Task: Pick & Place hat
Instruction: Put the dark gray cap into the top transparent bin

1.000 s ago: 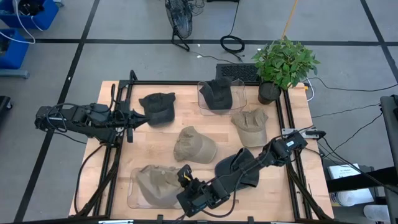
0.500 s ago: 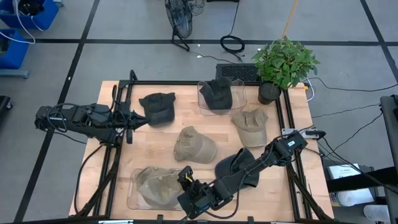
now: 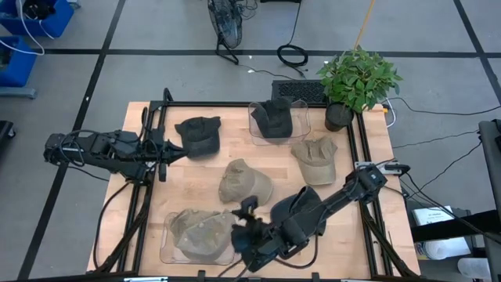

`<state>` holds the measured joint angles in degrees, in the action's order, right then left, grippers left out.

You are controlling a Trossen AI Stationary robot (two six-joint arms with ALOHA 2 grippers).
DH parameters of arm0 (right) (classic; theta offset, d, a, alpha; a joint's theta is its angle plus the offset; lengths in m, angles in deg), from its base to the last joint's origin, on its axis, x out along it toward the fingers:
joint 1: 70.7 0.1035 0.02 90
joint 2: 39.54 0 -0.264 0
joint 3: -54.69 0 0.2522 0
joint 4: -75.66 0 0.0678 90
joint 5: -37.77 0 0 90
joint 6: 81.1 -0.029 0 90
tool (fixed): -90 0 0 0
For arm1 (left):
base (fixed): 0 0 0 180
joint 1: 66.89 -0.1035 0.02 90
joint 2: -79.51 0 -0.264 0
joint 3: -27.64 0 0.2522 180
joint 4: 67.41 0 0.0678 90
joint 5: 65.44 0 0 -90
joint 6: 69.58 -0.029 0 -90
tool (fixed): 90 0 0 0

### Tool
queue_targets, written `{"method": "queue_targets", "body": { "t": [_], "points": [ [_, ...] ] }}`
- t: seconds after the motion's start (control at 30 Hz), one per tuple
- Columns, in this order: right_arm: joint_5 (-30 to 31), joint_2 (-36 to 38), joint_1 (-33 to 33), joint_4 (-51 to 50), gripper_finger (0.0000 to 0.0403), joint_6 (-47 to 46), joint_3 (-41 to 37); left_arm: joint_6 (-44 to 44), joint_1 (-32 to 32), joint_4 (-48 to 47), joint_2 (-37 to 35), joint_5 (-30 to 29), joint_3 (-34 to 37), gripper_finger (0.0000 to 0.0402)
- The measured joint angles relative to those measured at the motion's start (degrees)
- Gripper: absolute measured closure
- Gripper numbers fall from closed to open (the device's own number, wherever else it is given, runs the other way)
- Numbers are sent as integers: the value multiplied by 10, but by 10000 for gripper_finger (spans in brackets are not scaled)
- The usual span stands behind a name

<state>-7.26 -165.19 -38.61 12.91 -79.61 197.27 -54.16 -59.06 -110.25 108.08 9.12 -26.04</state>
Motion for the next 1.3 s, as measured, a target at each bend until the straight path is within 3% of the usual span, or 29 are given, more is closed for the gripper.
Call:
{"method": "queue_targets", "body": {
  "t": [0.13,0.27,0.43,0.57,0.73,0.9,1.13,1.3],
  "points": [
    [-10,33,-4,-121,225,-169,0,1,0,0,0,0,0,392],
    [-15,82,1,-210,289,-285,-57,2,0,1,4,2,0,396],
    [-17,220,25,-178,391,-405,-291,4,0,1,27,19,0,397],
    [-54,385,43,-2,387,-472,-527,0,0,1,58,22,0,394],
    [-160,590,18,284,400,-430,-785,1,-2,27,116,10,0,398],
    [-309,733,-79,453,402,-379,-946,-3,-18,122,188,-16,0,395],
    [-482,797,-239,458,402,-258,-992,55,-90,187,259,-95,0,381],
    [-581,812,-363,442,403,-175,-992,118,-144,181,277,-99,0,354]
  ]
}}
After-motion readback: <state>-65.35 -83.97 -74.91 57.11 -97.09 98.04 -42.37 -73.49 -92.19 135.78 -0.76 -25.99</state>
